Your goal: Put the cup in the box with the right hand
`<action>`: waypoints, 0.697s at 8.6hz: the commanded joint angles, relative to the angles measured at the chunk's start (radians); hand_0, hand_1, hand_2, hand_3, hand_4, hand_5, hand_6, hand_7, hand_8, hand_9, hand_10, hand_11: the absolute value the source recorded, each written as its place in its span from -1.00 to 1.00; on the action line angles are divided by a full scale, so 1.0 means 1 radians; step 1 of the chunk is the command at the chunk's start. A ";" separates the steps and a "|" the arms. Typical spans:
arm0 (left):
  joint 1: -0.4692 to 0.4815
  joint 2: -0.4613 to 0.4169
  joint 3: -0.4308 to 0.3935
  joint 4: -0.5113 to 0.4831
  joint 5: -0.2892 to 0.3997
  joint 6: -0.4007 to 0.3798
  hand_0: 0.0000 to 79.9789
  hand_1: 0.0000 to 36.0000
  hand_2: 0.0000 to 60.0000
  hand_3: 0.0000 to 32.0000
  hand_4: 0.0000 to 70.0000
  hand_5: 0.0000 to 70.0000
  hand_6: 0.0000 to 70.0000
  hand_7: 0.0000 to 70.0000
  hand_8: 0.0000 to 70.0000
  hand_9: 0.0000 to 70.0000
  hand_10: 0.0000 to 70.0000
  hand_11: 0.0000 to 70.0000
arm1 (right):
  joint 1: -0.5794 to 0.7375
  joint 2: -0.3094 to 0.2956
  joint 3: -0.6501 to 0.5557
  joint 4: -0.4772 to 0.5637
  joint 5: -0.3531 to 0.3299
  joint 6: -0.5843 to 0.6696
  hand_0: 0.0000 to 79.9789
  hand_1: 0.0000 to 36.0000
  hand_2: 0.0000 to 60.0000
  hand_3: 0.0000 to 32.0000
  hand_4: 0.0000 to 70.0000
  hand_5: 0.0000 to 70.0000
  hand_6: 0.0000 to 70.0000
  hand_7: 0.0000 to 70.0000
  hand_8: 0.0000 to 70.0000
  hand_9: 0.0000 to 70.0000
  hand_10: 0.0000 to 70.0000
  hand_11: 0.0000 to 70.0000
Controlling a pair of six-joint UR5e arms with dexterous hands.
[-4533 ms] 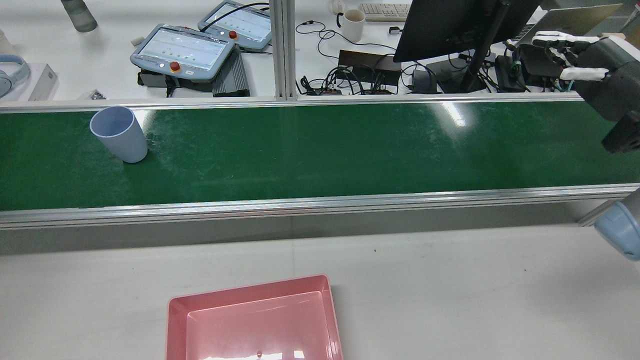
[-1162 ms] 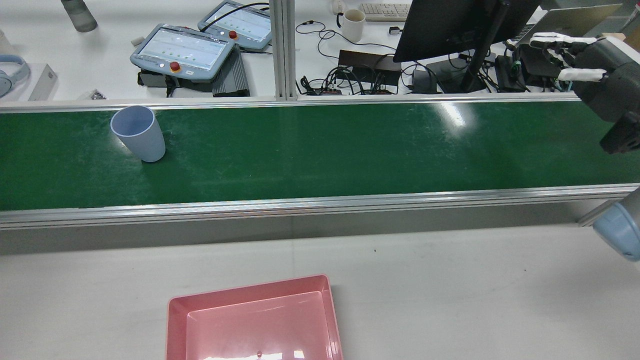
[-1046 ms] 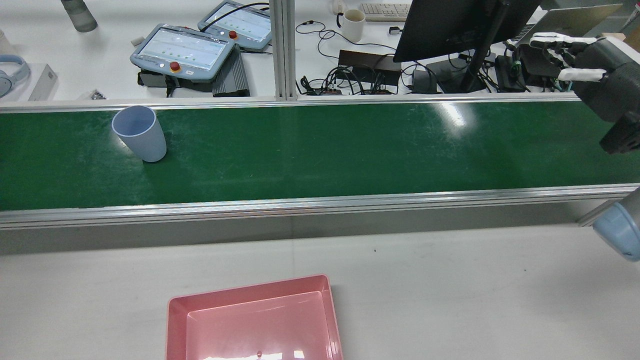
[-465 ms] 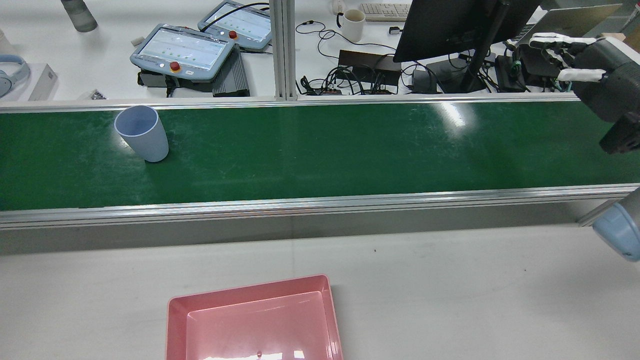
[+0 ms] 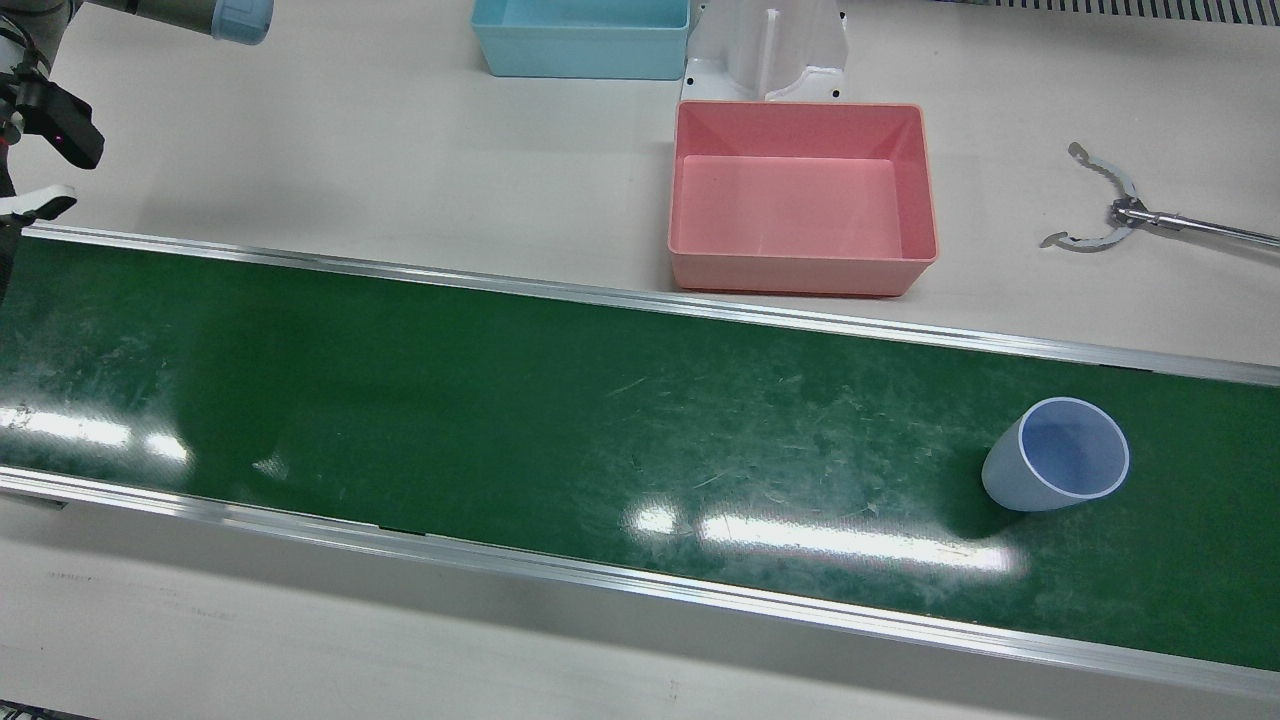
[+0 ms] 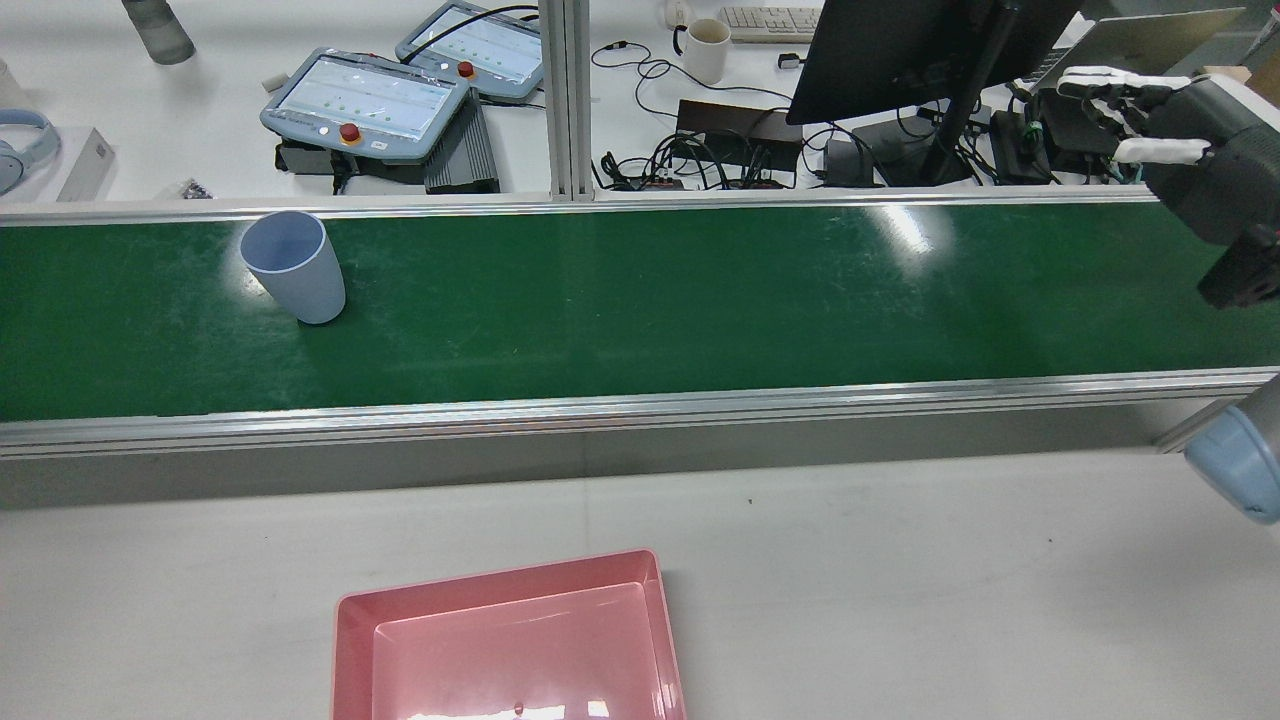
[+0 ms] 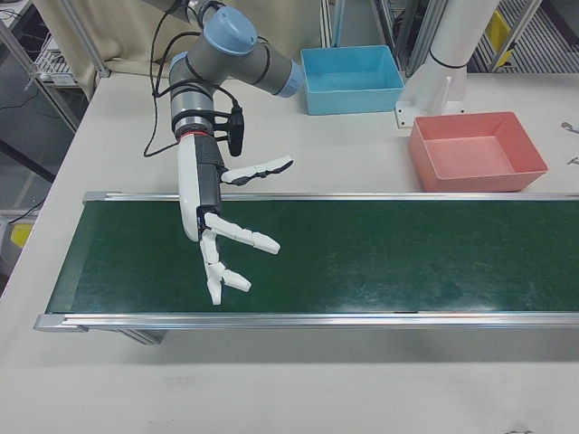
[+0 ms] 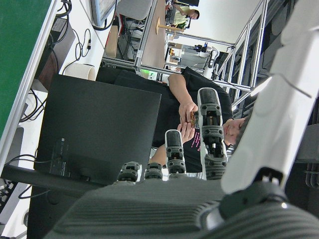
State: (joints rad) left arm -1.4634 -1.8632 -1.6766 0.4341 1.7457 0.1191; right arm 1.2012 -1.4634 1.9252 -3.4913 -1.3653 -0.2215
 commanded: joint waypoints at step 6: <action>0.000 0.001 0.000 0.000 0.000 0.001 -1.00 -1.00 -1.00 -1.00 -1.00 -1.00 -1.00 -1.00 -1.00 -1.00 -1.00 -1.00 | 0.001 0.000 0.000 0.000 0.000 0.001 0.31 -0.46 -1.00 -1.00 -0.11 -0.87 -0.79 -0.18 -0.93 -0.80 -0.89 -0.79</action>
State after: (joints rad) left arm -1.4635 -1.8629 -1.6766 0.4341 1.7457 0.1196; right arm 1.2020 -1.4634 1.9251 -3.4913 -1.3652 -0.2209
